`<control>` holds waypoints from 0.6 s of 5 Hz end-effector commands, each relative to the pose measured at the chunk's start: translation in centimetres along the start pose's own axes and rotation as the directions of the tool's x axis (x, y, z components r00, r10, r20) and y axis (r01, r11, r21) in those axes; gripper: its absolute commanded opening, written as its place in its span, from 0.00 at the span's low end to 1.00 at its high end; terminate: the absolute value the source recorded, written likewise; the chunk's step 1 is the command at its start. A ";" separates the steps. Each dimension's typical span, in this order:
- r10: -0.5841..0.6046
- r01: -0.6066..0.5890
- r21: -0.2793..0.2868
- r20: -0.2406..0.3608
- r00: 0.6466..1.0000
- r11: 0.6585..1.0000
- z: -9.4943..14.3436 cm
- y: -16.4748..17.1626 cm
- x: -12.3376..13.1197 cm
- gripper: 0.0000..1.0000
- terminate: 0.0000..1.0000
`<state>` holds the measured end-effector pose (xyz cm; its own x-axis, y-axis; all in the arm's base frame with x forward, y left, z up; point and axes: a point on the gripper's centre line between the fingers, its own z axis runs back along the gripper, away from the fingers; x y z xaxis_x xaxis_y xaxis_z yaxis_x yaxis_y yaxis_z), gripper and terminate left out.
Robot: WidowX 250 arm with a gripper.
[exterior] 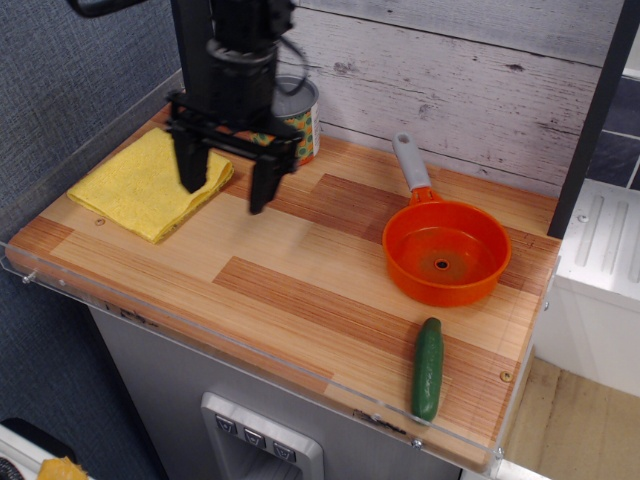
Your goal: Move the yellow cloth to the bottom middle of the table
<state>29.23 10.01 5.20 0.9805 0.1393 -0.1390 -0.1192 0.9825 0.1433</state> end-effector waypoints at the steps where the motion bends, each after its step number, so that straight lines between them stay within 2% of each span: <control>1: -0.002 0.000 0.026 0.088 0.996 1.000 0.2 5.8 0.5 1.00 0.00; 2: -0.009 0.008 0.014 0.093 0.996 1.000 -0.6 7.7 1.3 0.00 0.00; 3: -0.021 0.017 0.034 0.125 0.992 0.999 -1.1 9.4 2.6 0.00 0.00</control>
<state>30.11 19.03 3.56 0.9941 0.0904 -0.0603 -0.0801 0.9846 0.1554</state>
